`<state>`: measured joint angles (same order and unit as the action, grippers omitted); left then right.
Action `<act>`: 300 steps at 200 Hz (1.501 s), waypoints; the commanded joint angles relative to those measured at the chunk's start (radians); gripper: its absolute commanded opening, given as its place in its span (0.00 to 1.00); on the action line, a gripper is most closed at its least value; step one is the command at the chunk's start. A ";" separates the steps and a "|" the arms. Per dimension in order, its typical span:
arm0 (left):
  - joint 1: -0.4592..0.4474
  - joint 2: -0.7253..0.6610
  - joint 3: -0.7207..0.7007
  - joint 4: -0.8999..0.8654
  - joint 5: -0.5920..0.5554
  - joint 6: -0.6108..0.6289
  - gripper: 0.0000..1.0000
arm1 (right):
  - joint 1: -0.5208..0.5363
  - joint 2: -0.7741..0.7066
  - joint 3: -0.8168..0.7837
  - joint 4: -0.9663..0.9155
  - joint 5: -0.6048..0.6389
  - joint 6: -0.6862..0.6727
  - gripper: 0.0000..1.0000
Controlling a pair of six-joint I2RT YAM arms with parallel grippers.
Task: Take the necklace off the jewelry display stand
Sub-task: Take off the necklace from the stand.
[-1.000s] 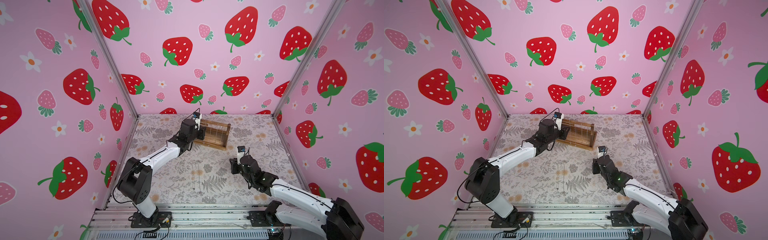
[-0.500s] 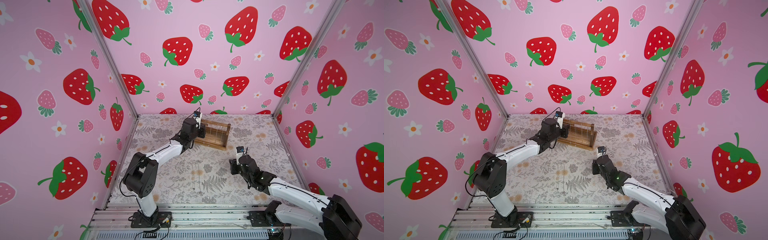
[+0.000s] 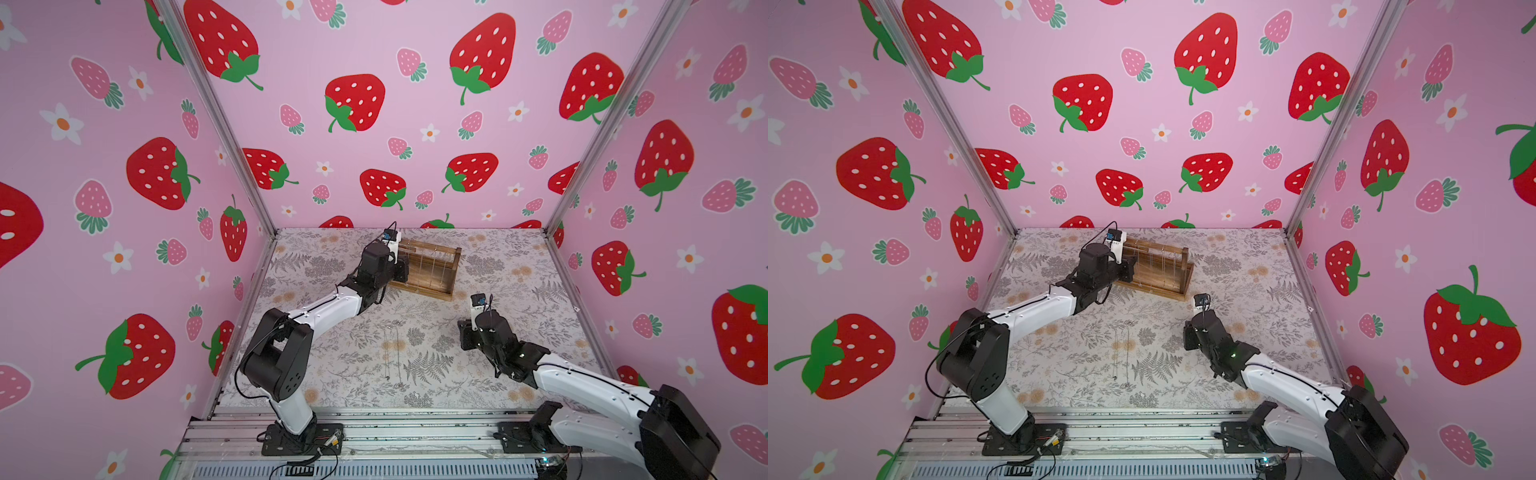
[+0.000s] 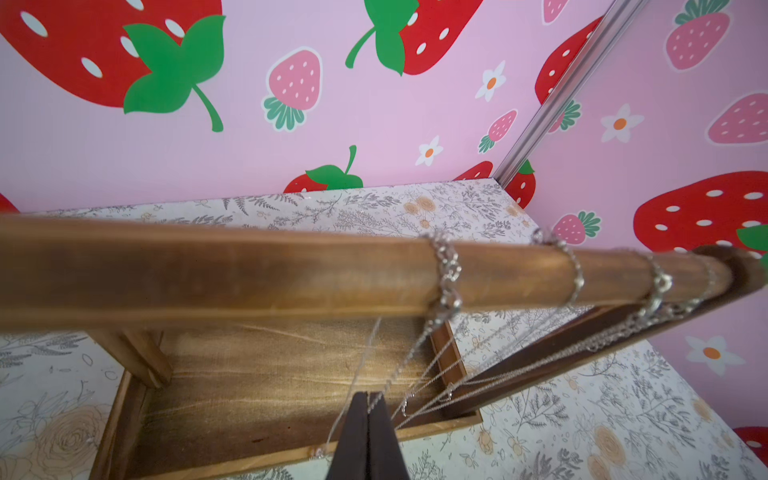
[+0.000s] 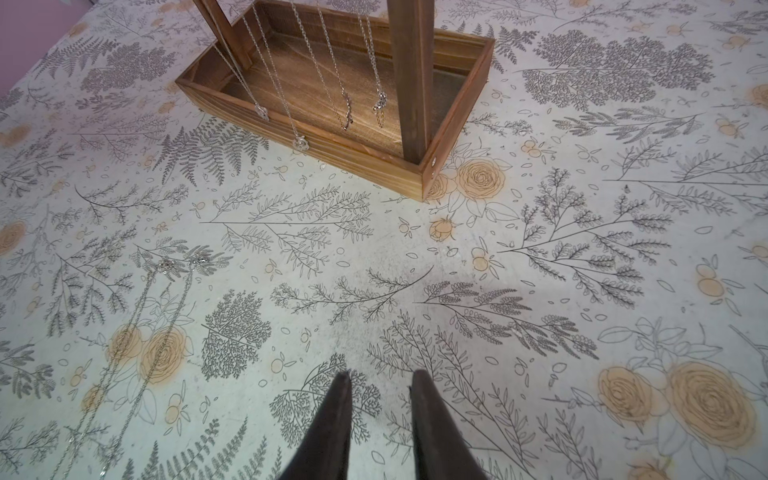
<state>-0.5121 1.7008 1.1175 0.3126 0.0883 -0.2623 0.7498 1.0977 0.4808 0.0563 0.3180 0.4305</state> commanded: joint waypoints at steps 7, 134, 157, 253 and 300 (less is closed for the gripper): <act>0.003 -0.045 -0.057 0.045 0.017 -0.018 0.00 | -0.007 -0.002 0.018 0.007 -0.007 0.009 0.27; 0.000 -0.046 -0.072 0.047 0.031 -0.010 0.26 | -0.006 0.004 0.017 0.008 -0.020 0.007 0.27; 0.006 -0.039 -0.030 0.026 0.038 0.007 0.30 | -0.006 0.007 0.016 0.013 -0.032 0.007 0.27; 0.035 0.031 0.136 -0.053 0.096 0.016 0.30 | -0.006 0.008 0.015 0.016 -0.040 0.005 0.27; 0.042 0.049 0.142 -0.052 0.110 0.002 0.29 | -0.006 0.015 0.016 0.017 -0.039 0.005 0.27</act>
<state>-0.4767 1.7443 1.2221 0.2699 0.1738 -0.2588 0.7498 1.1015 0.4812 0.0616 0.2810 0.4301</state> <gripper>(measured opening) 0.293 0.274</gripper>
